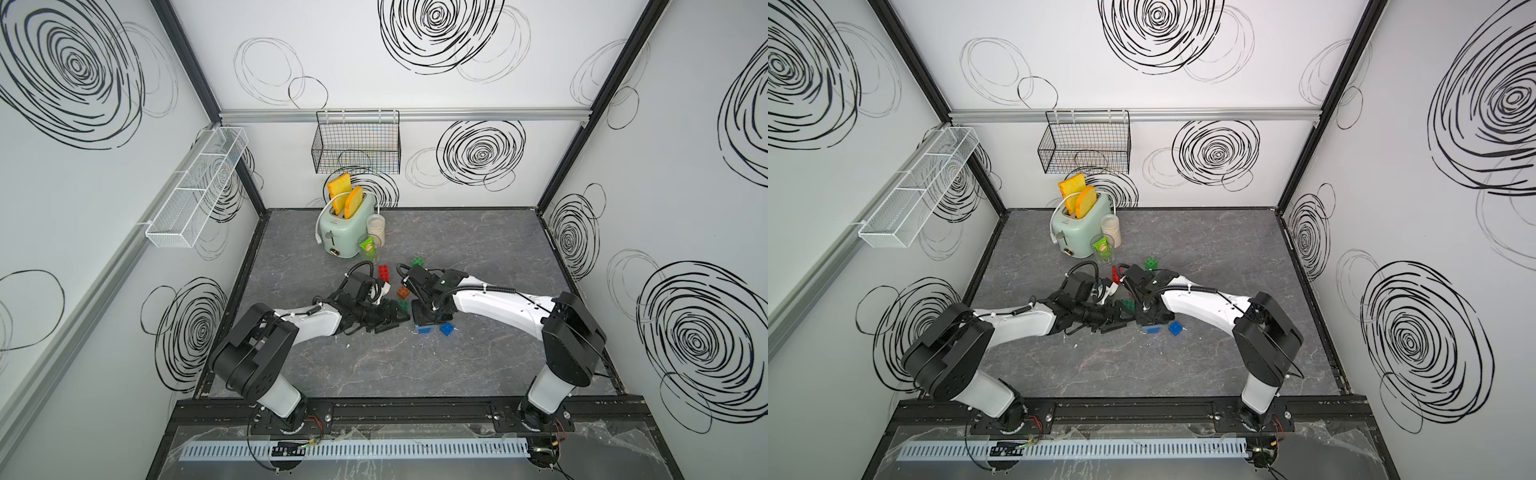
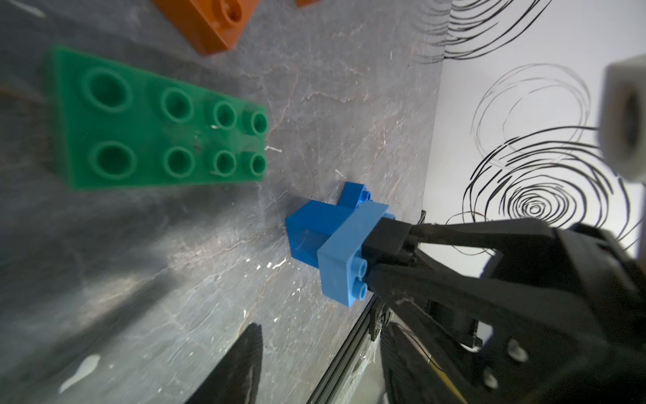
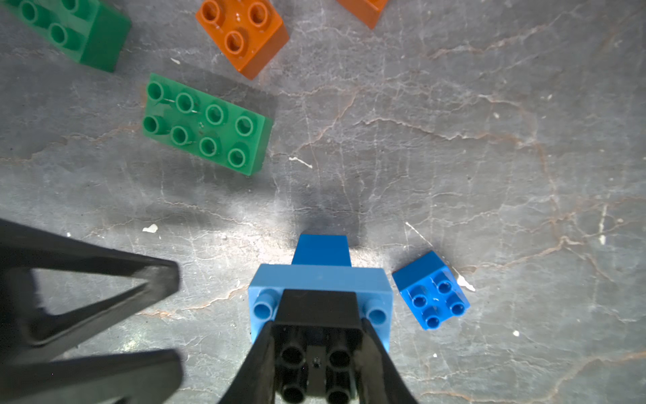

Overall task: Assemble the letter f with lego
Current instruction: Assemble the lego brick with the lego brick.

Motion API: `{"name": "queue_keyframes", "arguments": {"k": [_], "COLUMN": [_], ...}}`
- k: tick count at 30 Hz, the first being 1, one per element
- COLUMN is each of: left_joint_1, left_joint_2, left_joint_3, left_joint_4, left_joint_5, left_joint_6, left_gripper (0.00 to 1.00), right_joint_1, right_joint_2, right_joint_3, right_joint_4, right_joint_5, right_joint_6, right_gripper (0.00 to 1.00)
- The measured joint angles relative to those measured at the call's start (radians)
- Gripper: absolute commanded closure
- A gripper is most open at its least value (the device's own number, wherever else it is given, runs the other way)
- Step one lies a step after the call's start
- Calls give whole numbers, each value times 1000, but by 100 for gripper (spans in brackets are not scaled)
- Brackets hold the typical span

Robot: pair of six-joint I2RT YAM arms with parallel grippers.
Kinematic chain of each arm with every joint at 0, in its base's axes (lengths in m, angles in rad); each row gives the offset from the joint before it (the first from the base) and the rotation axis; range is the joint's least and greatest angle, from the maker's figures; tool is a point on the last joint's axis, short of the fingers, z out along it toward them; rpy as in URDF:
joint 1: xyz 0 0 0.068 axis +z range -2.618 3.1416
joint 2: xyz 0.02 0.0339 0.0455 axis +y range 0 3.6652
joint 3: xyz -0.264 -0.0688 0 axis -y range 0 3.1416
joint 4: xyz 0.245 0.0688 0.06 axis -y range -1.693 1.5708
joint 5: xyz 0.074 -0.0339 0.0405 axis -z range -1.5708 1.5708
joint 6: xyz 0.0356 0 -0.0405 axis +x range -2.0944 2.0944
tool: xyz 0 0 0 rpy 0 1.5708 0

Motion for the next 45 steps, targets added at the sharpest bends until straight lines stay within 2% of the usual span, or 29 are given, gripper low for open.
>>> {"name": "queue_keyframes", "arguments": {"k": [5, 10, 17, 39, 45], "left_joint_1": [66, 109, 117, 137, 142], "left_joint_2": [-117, -176, -182, -189, -189], "left_joint_3": [0, -16, -76, -78, -78], "left_joint_4": [-113, -172, -217, -231, -232], "left_joint_5": [-24, -39, -47, -47, -48], "left_joint_6": [71, 121, 140, 162, 166], "left_gripper": [34, 34, 35, 34, 30], "right_joint_1": [1, 1, 0, -5, -11], "right_joint_2": [-1, 0, 29, 44, 45], "right_joint_3": [0, 10, 48, 124, 130], "right_joint_4": [0, -11, -31, -66, -80], "right_joint_5": [1, 11, 13, 26, 40], "right_joint_6": [0, 3, 3, 3, 5], "right_gripper": [69, 69, 66, 55, 46]}}
